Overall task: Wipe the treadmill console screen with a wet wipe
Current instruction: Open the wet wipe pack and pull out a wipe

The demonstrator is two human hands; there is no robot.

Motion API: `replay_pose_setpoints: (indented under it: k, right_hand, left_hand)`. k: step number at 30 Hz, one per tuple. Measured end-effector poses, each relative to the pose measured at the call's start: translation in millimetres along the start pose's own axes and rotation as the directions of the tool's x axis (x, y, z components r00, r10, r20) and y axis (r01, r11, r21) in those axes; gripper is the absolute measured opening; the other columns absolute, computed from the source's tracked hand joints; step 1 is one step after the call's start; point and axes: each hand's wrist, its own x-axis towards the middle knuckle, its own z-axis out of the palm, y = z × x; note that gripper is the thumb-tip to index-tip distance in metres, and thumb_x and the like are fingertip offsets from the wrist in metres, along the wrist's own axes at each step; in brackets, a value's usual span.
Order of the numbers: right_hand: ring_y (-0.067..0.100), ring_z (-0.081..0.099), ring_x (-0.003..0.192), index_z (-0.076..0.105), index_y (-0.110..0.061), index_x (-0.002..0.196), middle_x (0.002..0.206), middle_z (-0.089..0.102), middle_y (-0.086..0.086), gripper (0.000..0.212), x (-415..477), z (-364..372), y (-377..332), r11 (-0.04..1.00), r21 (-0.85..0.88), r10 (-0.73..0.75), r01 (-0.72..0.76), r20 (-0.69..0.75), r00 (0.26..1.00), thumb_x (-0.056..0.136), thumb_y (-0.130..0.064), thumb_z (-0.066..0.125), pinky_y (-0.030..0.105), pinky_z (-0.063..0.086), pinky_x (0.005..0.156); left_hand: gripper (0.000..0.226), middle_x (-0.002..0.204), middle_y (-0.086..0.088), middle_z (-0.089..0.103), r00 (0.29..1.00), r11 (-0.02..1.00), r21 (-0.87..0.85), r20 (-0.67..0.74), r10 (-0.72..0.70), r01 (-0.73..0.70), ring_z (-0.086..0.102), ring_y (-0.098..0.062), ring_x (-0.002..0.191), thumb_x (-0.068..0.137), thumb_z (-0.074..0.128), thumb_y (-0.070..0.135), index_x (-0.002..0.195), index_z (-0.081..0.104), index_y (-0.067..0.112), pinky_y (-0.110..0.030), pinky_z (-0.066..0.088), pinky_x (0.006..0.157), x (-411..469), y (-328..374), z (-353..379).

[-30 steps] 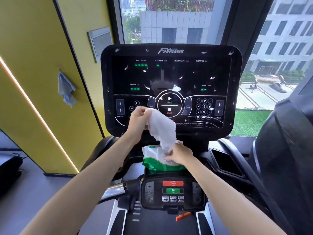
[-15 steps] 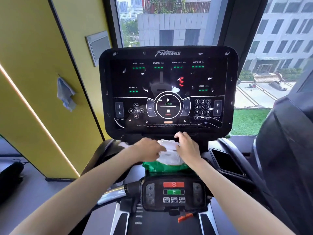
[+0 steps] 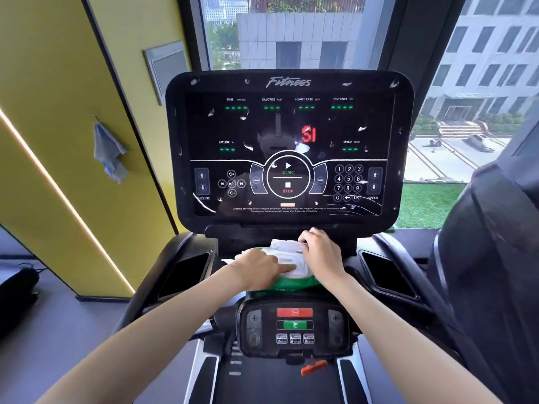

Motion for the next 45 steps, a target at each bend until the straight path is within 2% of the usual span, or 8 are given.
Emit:
replay_pose_setpoints:
  k: [11,14,16,19,25,30,41,45]
  right_hand:
    - [0.021,0.046,0.06,0.049,-0.013,0.063,0.056,0.049,-0.003,0.029,-3,0,-3,0.982,-0.083,-0.177,0.171,-0.071,0.982,0.059,0.011,0.064,0.025,0.025,0.05]
    - [0.02,0.043,0.057,0.047,-0.013,0.06,0.052,0.046,-0.004,0.034,-3,-3,0,0.975,-0.118,-0.198,0.191,-0.054,0.979,0.052,0.013,0.066,0.025,0.024,0.048]
    - [0.019,0.047,0.061,0.053,-0.014,0.062,0.056,0.051,-0.005,0.028,-3,-2,10,0.972,-0.094,-0.217,0.215,-0.014,0.976,0.061,0.007,0.07,0.026,0.033,0.048]
    - [0.019,0.056,0.087,0.065,-0.016,0.084,0.086,0.064,-0.005,0.007,-11,3,20,0.964,-0.002,-0.264,0.268,0.167,0.95,0.081,-0.009,0.063,0.031,0.047,0.068]
    - [0.017,0.06,0.104,0.059,-0.023,0.106,0.11,0.069,-0.003,0.024,-7,9,21,0.979,0.202,-0.09,0.015,0.363,0.928,0.083,-0.028,0.066,0.035,0.048,0.086]
    - [0.019,0.06,0.096,0.054,-0.018,0.097,0.102,0.068,0.0,0.033,-4,19,17,0.977,0.208,-0.025,-0.055,0.365,0.931,0.074,-0.022,0.076,0.029,0.041,0.079]
    - [0.023,0.05,0.112,0.048,-0.015,0.122,0.12,0.055,0.004,0.051,2,16,2,0.997,0.054,-0.08,0.061,0.501,0.862,0.078,-0.024,0.073,0.033,0.04,0.087]
    - [0.016,0.061,0.09,0.061,-0.018,0.112,0.096,0.067,0.001,0.042,18,-15,-16,0.926,0.346,-0.085,-0.149,0.578,0.812,0.075,-0.034,0.076,0.035,0.049,0.087]
  left_hand:
    - [0.046,0.135,0.004,0.053,0.92,0.647,-0.665,0.179,-0.348,0.374,0.049,-0.021,0.121,0.086,0.041,0.015,0.126,0.057,0.032,-0.029,0.04,0.093,23,3,15]
    - [0.04,0.091,-0.006,0.069,0.953,0.397,-0.877,0.188,-0.236,0.271,0.059,-0.014,0.079,0.082,0.043,0.001,0.109,0.07,0.012,-0.024,0.045,0.07,15,-11,1]
    - [0.036,0.051,-0.001,0.048,0.934,0.261,-0.936,0.146,-0.327,0.238,0.036,-0.01,0.048,0.08,0.041,-0.005,0.087,0.074,0.006,-0.024,0.03,0.048,5,-31,-3]
    - [0.028,0.06,-0.002,0.055,0.864,0.312,-0.909,0.094,-0.494,0.277,0.044,-0.014,0.055,0.084,0.045,0.006,0.071,0.067,0.019,-0.026,0.038,0.053,-3,-47,2]
    - [0.031,0.11,0.0,0.068,0.917,0.698,-0.626,0.072,-0.391,0.347,0.057,-0.02,0.108,0.087,0.056,0.043,0.118,0.061,0.037,-0.034,0.047,0.088,5,-16,12]
    - [0.029,0.113,0.01,0.067,0.854,0.49,-0.765,0.147,-0.499,0.418,0.059,-0.014,0.107,0.076,0.071,0.045,0.105,0.069,0.038,-0.028,0.046,0.088,14,-10,28]
    - [0.037,0.125,0.002,0.061,0.911,0.618,-0.699,0.119,-0.394,0.359,0.054,-0.02,0.116,0.083,0.067,0.036,0.119,0.063,0.031,-0.033,0.043,0.096,11,-5,28]
    - [0.041,0.118,-0.002,0.062,0.964,0.311,-0.944,0.023,-0.265,0.108,0.056,-0.008,0.104,0.083,0.067,0.006,0.123,0.059,0.01,-0.014,0.045,0.082,-10,-38,-22]
